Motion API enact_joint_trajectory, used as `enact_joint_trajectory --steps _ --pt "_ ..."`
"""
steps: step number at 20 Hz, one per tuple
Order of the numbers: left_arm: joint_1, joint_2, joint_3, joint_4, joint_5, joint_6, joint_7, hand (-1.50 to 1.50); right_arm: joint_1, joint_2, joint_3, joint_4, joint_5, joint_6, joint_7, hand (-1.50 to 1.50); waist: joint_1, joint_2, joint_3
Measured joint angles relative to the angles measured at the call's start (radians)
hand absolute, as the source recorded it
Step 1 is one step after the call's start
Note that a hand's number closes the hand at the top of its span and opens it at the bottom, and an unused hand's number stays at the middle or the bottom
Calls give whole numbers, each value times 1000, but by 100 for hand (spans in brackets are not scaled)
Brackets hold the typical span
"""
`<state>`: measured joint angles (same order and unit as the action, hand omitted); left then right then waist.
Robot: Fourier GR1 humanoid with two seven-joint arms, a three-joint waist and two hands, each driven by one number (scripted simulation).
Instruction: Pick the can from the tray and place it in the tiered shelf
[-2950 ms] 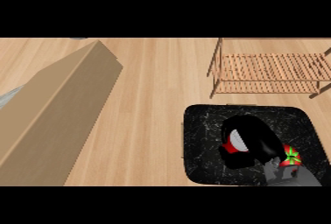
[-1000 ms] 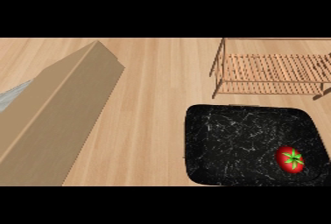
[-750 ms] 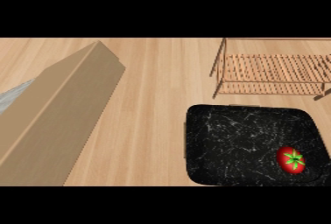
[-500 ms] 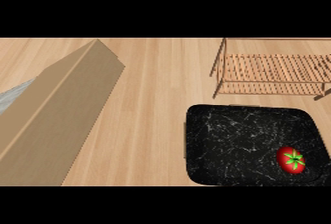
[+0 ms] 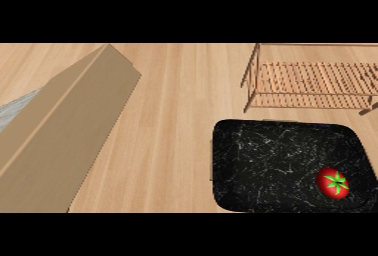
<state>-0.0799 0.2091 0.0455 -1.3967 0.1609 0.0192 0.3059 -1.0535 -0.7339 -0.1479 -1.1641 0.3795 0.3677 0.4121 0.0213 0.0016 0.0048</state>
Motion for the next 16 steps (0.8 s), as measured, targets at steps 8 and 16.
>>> enact_joint_trajectory --steps 8,16 --pt "10 -5 10 8 -7 -13 -37 0 -64 25 2 175 64 -70 -142 150 -2 -2 1" --pt "6 -6 24 21 -11 -17 -36 0 -80 33 5 252 96 -84 -235 150 -7 -3 1"
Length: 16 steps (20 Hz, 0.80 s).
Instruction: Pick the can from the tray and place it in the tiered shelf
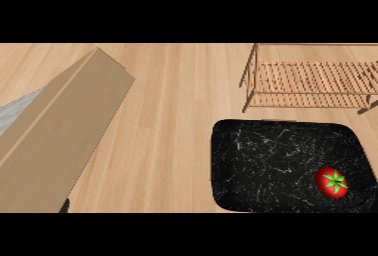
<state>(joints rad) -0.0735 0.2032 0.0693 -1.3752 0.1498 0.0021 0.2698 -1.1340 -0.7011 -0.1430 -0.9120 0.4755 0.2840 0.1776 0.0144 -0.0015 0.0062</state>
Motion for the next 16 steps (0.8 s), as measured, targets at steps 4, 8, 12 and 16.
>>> enact_joint_trajectory --steps 4,8,12,16 --pt "6 -6 -5 -5 -10 1 -11 0 -23 -6 -20 41 3 -2 12 -150 -1 -1 0" --pt "0 -3 2 1 -11 2 -3 0 -50 6 -97 90 -41 -53 42 -150 0 -1 1" --pt "17 -18 -9 -24 -18 11 -4 0 -59 36 -170 94 -105 -92 76 -150 -4 -3 0" --pt "14 -13 -6 -28 -13 3 10 0 -99 37 -246 128 -179 -102 103 -150 -2 -2 -1"
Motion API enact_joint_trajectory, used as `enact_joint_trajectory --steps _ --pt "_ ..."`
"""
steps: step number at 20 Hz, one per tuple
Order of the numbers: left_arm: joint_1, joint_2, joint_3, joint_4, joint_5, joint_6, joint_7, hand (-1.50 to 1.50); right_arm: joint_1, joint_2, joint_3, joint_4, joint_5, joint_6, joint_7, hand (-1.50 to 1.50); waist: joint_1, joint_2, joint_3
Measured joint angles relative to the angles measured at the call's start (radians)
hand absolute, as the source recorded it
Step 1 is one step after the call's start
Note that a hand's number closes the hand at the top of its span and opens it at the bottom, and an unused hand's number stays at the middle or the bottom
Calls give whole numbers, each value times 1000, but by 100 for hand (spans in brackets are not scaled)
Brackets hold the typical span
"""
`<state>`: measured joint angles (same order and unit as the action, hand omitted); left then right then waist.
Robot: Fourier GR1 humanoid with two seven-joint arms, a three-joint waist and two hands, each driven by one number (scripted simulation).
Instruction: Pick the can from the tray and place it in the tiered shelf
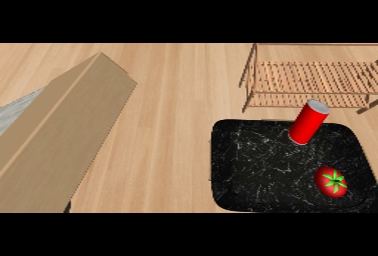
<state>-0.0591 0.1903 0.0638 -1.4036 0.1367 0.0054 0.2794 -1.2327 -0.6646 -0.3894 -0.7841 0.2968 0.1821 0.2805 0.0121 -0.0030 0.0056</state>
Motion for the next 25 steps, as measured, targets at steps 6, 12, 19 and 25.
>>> enact_joint_trajectory --steps 6,12,19,25 --pt "2 0 2 1 -2 -4 -3 0 -45 -24 -97 36 -71 -73 45 -150 0 2 0" --pt "3 -12 -2 -7 -11 6 -1 0 -54 -146 -147 89 -53 -157 47 -150 3 3 1" --pt "13 -11 -1 -18 -13 2 -4 0 -9 -305 -258 179 -99 -180 35 -150 0 4 0" --pt "13 -1 14 -11 1 -18 -9 0 44 -450 -331 289 -165 -54 -13 -150 1 5 0"
